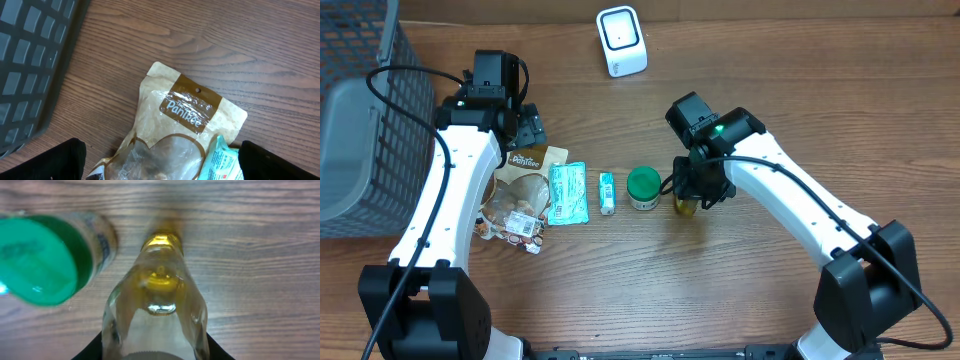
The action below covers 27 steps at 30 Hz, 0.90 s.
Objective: Scan the item barcode
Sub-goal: 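Close the right gripper on the yellow oil bottle, then lift the oil bottle with the right gripper and tilt it sideways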
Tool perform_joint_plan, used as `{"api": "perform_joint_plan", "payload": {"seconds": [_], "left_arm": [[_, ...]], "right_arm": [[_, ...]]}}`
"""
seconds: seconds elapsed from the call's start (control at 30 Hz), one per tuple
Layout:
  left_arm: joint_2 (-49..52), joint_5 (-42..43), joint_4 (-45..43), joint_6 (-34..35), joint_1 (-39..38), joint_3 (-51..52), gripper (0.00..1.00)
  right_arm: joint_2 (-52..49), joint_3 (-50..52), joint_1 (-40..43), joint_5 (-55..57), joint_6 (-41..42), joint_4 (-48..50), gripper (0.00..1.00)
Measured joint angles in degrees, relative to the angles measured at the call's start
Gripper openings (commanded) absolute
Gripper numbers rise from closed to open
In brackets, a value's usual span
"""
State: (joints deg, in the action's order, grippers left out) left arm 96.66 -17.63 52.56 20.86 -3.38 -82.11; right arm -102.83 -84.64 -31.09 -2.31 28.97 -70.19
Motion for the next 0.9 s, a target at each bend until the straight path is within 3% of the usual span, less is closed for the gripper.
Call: {"api": "perform_joint_plan", "payload": {"seconds": [0.33,0.7,0.9], "left_arm": [[0.0,0.0,0.0,0.0,0.0,0.0,1.0],[0.0,0.0,0.0,0.0,0.0,0.0,0.99],[0.0,0.0,0.0,0.0,0.0,0.0,1.0]], "right_arm": [[4.81,-3.13,5.51,-10.91,-3.45,0.59,0.22],[16.26,-3.8,20.02,-41.03,-10.27,7.74,0.18],[16.63,-4.07,20.85,-50.8,-11.67,8.0,0.17]]}}
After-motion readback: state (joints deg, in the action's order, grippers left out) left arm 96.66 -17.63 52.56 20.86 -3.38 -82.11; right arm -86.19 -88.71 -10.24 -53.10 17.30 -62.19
